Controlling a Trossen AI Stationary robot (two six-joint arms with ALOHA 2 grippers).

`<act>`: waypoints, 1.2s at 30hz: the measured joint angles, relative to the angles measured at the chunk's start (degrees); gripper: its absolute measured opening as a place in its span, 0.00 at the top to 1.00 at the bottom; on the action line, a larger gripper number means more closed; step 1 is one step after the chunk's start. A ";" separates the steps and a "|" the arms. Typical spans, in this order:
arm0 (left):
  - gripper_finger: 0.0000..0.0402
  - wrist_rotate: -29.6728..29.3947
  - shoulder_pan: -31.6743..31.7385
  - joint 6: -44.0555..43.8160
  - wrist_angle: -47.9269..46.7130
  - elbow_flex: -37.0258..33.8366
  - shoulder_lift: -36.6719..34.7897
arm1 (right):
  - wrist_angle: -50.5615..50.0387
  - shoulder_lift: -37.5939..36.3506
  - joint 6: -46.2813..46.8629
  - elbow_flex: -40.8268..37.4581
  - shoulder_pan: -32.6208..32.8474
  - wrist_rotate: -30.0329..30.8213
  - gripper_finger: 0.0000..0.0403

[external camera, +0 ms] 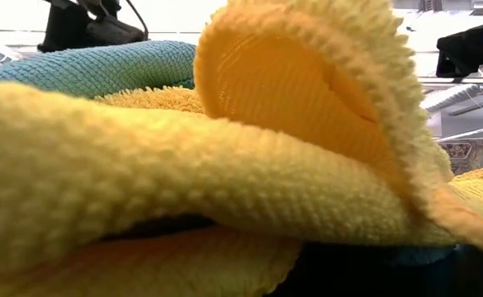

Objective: Sort microfiber towel by color & place in baskets
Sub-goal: Put the blue microfiber cloth into the left transparent bin, then adjust the left transparent bin

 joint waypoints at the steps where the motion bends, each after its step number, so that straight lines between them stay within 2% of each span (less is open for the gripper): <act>1: 0.45 0.34 -0.22 -0.02 -0.68 1.04 0.00 | 0.00 0.00 -0.01 0.00 0.00 0.00 0.64; 5: 0.44 2.39 -1.20 -0.04 -3.32 5.29 -0.02 | 0.00 -0.01 -0.02 -0.01 0.00 0.01 0.64; 9: 0.44 9.22 -2.24 -0.50 -2.40 9.26 -0.02 | 0.00 0.00 -0.02 0.01 0.00 -0.01 0.64; 13: 0.44 19.90 -5.47 -1.52 4.99 12.72 -0.02 | 0.00 -0.01 -0.01 0.01 0.00 0.01 0.64; 17: 0.44 25.37 -10.97 -3.55 13.20 14.64 -0.02 | 0.00 -0.01 0.00 0.01 0.00 -0.01 0.64; 22: 0.44 26.17 -17.58 -9.04 18.38 15.34 -0.02 | 0.00 0.01 -0.02 0.01 0.00 0.01 0.64; 27: 0.44 24.14 -23.52 -14.51 19.87 15.34 0.73 | 0.00 0.01 -0.02 0.01 0.00 0.01 0.64; 32: 0.44 23.97 -28.02 -15.04 24.07 15.34 3.66 | 0.00 -0.01 -0.02 0.01 0.00 -0.01 0.64; 36: 0.44 22.07 -29.72 -16.26 23.05 15.36 7.67 | 0.00 0.00 -0.01 0.01 0.00 0.01 0.64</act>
